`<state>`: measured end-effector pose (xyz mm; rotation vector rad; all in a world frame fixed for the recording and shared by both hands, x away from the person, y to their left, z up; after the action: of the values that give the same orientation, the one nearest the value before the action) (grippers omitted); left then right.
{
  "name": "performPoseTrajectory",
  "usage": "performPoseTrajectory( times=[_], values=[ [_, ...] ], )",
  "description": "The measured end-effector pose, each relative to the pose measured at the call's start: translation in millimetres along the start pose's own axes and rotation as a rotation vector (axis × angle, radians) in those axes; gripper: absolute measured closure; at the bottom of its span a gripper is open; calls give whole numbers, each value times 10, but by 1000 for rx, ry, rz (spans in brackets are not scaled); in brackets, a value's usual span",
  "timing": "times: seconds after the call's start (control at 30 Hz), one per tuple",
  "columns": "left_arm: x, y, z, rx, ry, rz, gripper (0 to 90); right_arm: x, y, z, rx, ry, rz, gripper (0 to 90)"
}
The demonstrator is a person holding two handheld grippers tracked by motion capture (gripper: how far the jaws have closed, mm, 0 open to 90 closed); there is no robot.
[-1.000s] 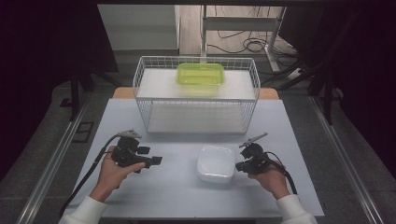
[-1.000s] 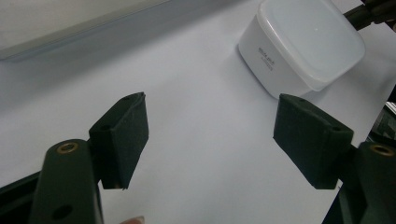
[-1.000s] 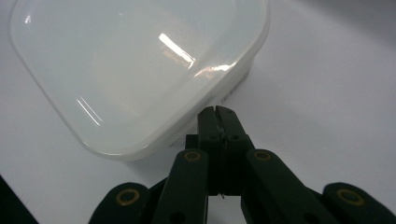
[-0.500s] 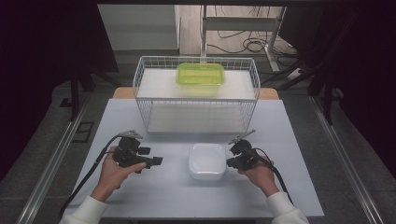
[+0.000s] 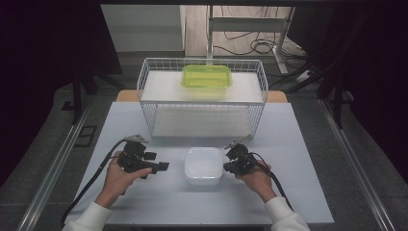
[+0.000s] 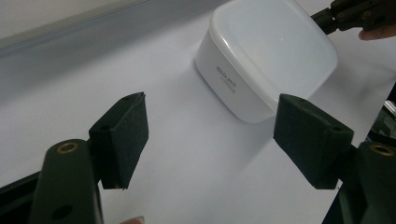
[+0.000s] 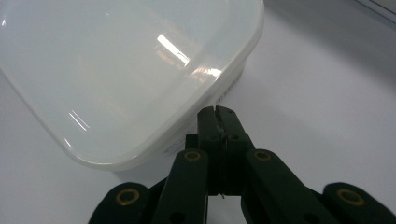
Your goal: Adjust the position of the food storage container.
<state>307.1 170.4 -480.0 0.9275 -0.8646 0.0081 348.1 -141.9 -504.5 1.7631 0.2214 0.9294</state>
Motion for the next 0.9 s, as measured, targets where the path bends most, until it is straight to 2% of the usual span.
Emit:
performPoseTrajectory(
  times=[0.13,0.33,0.4,0.5,0.57,0.67,0.73,0.8,0.9],
  values=[
    [-4,8,-4,4,-2,2,258,-8,47,17,2,-8,22,887],
    [-13,14,-28,12,8,14,260,-64,242,68,3,-44,85,869],
    [-12,15,-30,16,12,21,261,-97,293,86,11,-58,94,761],
    [-5,9,-19,16,21,37,265,-135,355,102,24,-92,128,520],
    [0,9,-14,20,24,48,268,-156,392,108,28,-111,148,424],
    [8,13,-10,34,37,69,269,-170,431,117,66,-153,170,349],
    [13,15,-3,36,42,81,273,-171,443,130,74,-169,181,309],
    [14,14,5,38,46,88,275,-171,443,136,72,-183,184,287],
    [17,13,20,39,49,95,278,-173,439,147,95,-201,190,285]
  ],
)
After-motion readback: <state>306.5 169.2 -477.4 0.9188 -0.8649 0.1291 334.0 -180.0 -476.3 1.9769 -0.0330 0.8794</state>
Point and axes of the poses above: each handheld gripper's, and its own axes: y roughly backward along the jaws, x roughly out of its top, z roughly to its right, the point moved 3 cm from there along -y, roughly forward along the jaws, and after that the axes turned 4 degrees about -y, right-handed, at the moved point
